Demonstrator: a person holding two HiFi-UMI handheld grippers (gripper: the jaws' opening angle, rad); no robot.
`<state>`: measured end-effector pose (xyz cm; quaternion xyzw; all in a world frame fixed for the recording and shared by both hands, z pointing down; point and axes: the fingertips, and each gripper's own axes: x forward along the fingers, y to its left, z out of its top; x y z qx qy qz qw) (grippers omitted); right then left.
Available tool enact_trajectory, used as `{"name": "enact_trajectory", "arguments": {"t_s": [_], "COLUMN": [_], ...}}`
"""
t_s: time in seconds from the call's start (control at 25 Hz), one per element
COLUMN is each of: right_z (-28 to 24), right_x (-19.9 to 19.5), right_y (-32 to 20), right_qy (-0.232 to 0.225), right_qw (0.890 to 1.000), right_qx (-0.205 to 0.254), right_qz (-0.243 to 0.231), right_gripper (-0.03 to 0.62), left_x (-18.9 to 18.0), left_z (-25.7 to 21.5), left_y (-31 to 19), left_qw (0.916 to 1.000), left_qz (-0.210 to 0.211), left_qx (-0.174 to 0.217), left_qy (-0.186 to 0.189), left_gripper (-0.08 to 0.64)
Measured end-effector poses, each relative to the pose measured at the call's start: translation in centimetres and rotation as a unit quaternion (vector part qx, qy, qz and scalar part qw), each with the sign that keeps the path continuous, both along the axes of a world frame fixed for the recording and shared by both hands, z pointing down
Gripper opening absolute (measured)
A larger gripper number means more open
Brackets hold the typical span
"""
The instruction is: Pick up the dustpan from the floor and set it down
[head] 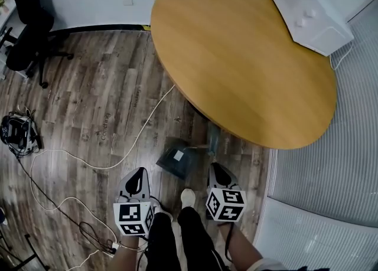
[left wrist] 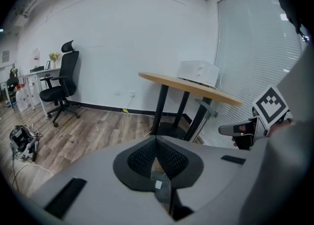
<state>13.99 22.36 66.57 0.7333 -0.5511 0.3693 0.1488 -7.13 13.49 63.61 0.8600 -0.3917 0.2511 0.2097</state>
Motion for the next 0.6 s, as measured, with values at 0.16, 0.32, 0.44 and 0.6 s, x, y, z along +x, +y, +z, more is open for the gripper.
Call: {"name": "enact_trajectory", "arguments": {"t_s": [0.16,0.32,0.44,0.6], "right_z": [1.1,2.1,2.7,3.3], "right_x": [0.0,0.1,0.2,0.3], "right_y": [-0.6,-1.3,-2.1,-3.0], "right_qy": [-0.001,0.004,0.007,0.016], "right_qw": [1.000,1.000,1.000,1.000], "right_qx": [0.003,0.004,0.002,0.001], "right_qz": [0.002,-0.003,-0.006,-0.004], "right_gripper": [0.035,0.037,0.077,0.123], "left_x": [-0.6,-1.4,-2.0,-3.0], "left_z": [0.6,1.2,1.8,2.3], "left_y": [-0.3,-0.3,-0.3,-0.1], "left_qw": [1.0000,0.9998,0.9995,0.9990], "left_qz": [-0.007,-0.021,-0.029,-0.042], "left_qx": [0.000,-0.001,-0.006,-0.012], "left_qy": [-0.003,-0.005,-0.009,-0.012], "left_gripper": [0.017,0.018,0.017,0.017]}}
